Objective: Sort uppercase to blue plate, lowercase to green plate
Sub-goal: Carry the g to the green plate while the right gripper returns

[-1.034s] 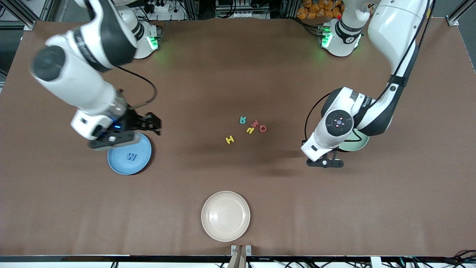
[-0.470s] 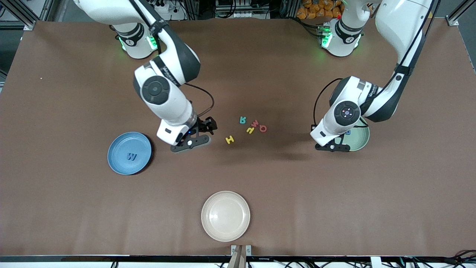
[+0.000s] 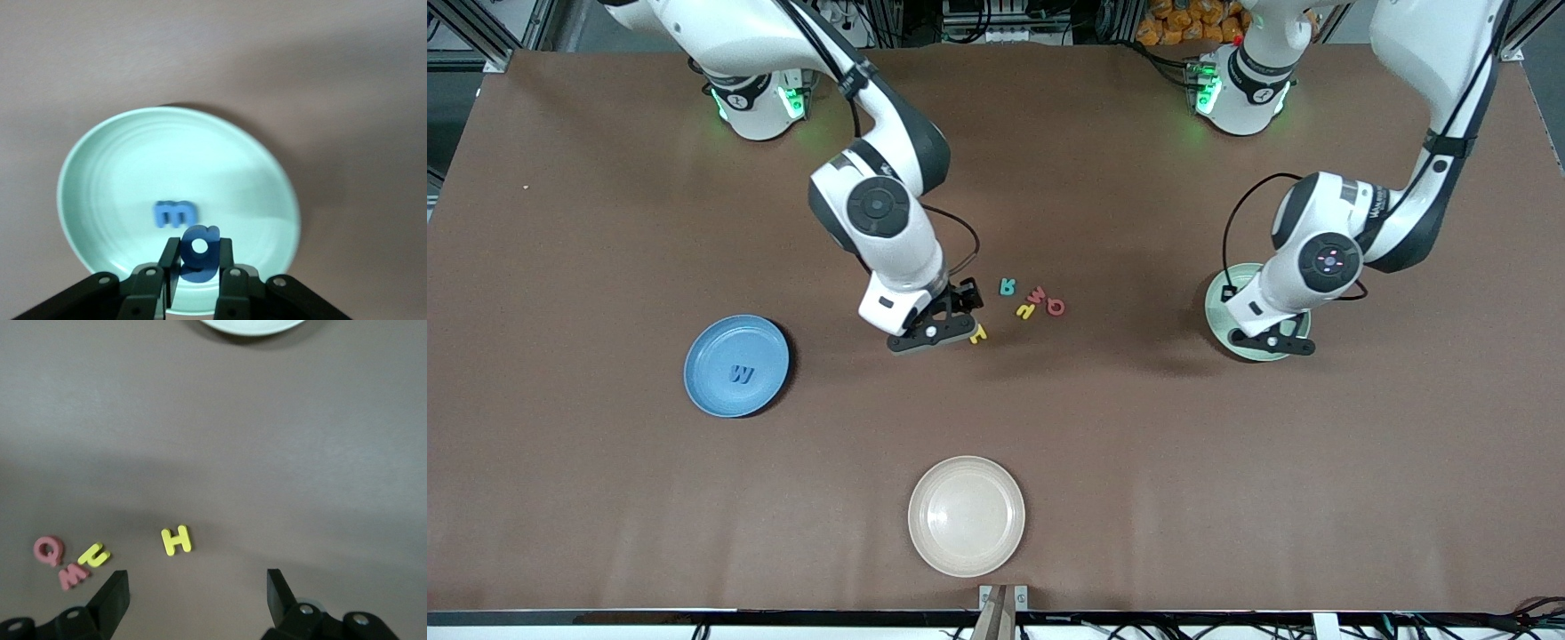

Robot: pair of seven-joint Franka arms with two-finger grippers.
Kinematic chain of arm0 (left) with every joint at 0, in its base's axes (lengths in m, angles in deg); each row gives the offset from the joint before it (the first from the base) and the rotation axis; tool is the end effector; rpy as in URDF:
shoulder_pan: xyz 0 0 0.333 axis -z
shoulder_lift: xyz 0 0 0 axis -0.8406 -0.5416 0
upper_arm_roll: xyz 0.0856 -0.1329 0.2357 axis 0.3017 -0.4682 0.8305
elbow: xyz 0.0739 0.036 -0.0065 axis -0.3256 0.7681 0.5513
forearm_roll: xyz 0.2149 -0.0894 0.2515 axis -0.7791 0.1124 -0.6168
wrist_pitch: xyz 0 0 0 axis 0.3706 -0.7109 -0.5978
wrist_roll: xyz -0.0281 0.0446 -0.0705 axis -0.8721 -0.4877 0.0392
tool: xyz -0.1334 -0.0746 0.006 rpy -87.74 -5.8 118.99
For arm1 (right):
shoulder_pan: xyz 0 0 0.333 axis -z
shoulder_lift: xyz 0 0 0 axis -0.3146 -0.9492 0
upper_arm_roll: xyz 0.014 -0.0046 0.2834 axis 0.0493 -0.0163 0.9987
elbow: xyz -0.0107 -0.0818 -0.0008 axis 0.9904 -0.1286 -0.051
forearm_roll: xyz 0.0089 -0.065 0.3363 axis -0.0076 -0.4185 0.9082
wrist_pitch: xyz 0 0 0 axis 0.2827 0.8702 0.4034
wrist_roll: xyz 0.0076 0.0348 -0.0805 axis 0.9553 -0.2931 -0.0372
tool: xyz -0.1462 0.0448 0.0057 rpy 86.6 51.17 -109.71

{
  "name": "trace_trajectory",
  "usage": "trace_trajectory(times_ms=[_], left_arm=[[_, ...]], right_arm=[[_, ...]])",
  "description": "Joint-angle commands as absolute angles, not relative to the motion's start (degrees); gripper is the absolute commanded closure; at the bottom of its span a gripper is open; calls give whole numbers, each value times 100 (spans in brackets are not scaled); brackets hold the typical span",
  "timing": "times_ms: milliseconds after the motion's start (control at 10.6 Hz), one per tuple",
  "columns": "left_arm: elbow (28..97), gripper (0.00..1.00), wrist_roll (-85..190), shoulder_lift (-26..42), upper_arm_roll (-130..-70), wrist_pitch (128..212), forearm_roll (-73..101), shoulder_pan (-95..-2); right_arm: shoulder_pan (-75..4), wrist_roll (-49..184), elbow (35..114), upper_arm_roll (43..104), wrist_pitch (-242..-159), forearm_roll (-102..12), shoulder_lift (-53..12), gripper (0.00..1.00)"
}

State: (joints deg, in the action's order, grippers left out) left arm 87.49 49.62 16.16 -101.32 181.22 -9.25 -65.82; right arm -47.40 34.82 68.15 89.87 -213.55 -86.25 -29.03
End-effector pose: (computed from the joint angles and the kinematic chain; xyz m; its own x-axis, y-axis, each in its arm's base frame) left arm 0.4799 -0.0816 0.2055 0.9611 -0.1817 -0.2079 -0.2038 -0.9748 -0.0901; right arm 0.5031 0.3975 0.2701 0.9730 0.2232 0.0580 0.2268 -0.9718 -0.0651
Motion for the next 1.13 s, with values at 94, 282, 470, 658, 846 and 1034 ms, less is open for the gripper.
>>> trace_trajectory(times_ms=[94, 282, 470, 658, 846, 1034], left_arm=[[9346, 99, 5124, 1654, -10116, 18862, -806, -6810], [9425, 85, 5116, 1671, -10115, 18863, -779, -6810], [9425, 55, 5037, 1697, -10115, 18863, -788, -6802], [9382, 0, 5028, 1741, -10115, 18854, -779, -6775], [9242, 0, 5045, 1855, -10098, 18775, -649, -6731], [8900, 0, 5036, 2031, -9940, 18417, -464, -6592]], right_arm=[[-4910, 2833, 6686, 9006, -21917, -8829, -3560, 9], [-5050, 2613, 6686, 9006, -22022, -8933, -3779, 9], [-5086, 2314, 6695, 9006, -22207, -9223, -4008, 15], [-5130, 2199, 6686, 9006, -22216, -9285, -4184, 20], [-5138, 2190, 6677, 9006, -22242, -9356, -4246, 21], [-5182, 2172, 6555, 8997, -22348, -9365, -4395, 29]])
